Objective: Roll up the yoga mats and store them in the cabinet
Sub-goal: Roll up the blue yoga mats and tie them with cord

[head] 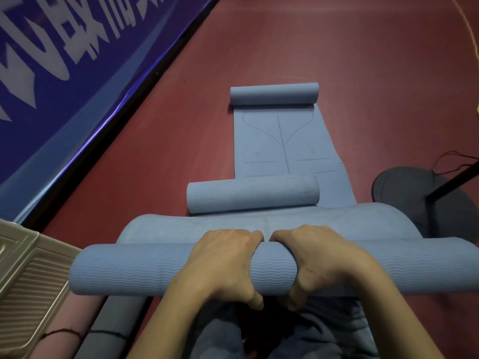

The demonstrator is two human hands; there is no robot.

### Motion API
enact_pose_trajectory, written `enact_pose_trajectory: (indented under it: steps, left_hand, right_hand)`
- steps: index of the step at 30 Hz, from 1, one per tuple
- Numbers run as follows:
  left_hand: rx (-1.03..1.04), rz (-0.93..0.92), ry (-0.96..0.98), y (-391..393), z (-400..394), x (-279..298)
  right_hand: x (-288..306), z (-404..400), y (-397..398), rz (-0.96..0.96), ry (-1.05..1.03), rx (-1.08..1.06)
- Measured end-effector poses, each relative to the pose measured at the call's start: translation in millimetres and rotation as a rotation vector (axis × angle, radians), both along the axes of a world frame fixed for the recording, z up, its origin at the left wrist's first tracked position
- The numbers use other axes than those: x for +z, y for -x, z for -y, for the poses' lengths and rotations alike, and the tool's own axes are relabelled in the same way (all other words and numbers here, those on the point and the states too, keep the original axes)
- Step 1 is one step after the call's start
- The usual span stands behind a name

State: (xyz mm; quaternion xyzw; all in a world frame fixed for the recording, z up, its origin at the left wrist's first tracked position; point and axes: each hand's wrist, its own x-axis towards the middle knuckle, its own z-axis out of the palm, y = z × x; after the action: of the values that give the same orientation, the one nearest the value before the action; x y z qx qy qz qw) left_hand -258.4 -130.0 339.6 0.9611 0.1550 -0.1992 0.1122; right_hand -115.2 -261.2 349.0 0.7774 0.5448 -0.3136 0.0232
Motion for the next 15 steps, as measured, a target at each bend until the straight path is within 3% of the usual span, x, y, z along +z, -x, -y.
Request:
enact_pose_trajectory:
  steps: [10,15]
  left_hand:
    - [0.009,0.020,0.034,-1,1,-1]
    - [0.029,0.000,0.116,-11,-7,-1]
  right_hand:
    - [2,4,4,0.017,-0.017,-0.032]
    - [-7,14,16,0.202,-0.159,-0.041]
